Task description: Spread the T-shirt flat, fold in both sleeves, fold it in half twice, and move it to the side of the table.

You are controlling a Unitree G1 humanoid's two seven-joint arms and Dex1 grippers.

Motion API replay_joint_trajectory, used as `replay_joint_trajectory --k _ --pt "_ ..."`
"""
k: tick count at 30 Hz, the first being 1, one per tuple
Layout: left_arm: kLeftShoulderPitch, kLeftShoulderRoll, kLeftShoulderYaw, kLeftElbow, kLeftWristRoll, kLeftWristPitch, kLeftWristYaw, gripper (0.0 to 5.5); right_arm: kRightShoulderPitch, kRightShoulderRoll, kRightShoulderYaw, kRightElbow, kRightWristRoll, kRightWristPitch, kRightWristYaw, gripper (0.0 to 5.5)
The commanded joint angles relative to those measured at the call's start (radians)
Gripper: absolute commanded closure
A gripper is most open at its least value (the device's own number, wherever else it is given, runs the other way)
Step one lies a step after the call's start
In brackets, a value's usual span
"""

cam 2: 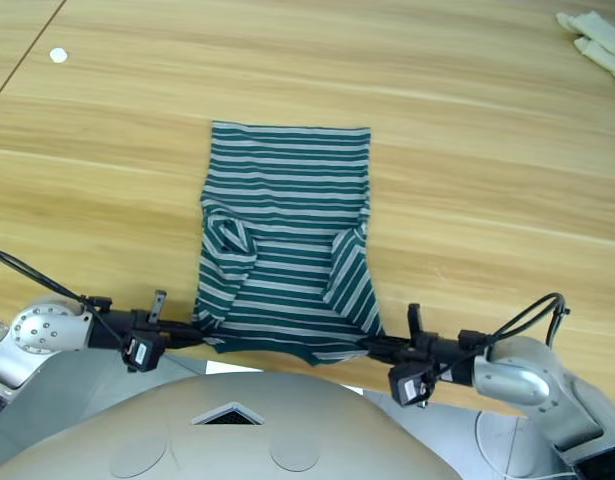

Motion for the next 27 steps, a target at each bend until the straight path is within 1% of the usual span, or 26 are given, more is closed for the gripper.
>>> replay_joint_trajectory --k 1,3,6,8,11,15,20,23,27 --pt "0.081 0.084 0.017 -0.063 -0.065 -0.017 -0.036 5.48 0.069 -0.045 -0.061 -0.046 0.055 -0.039 0.027 5.5" --pt "0.138 0.126 0.025 -0.095 -0.096 -0.031 -0.045 5.48 0.1 -0.051 -0.082 -0.06 0.074 -0.058 0.034 5.5" --pt "0.197 0.15 0.036 -0.142 -0.191 -0.037 -0.053 5.48 0.126 -0.045 -0.102 -0.074 0.085 -0.076 0.042 5.5" --pt "0.195 0.133 0.042 -0.165 -0.254 -0.008 -0.049 5.48 0.122 -0.039 -0.106 -0.076 0.085 -0.075 0.044 5.5" --pt "0.121 0.062 0.062 -0.151 -0.336 0.059 -0.027 5.48 0.061 -0.017 -0.089 -0.058 0.071 -0.047 0.038 5.5" --pt "-0.019 -0.049 0.121 -0.109 -0.414 0.201 0.037 5.48 -0.111 0.046 -0.063 -0.052 0.072 0.054 0.007 5.5" --pt "-0.163 -0.147 0.189 -0.041 -0.417 0.32 0.09 5.48 -0.321 0.111 -0.059 -0.049 0.066 0.174 -0.018 5.5" --pt "-0.277 -0.22 0.212 0.033 -0.403 0.391 0.127 5.48 -0.513 0.169 -0.008 0.033 -0.013 0.254 -0.037 5.5" --pt "-0.448 -0.318 0.213 0.216 -0.326 0.427 0.175 5.48 -0.727 0.255 0.074 0.191 -0.126 0.315 -0.067 5.5"
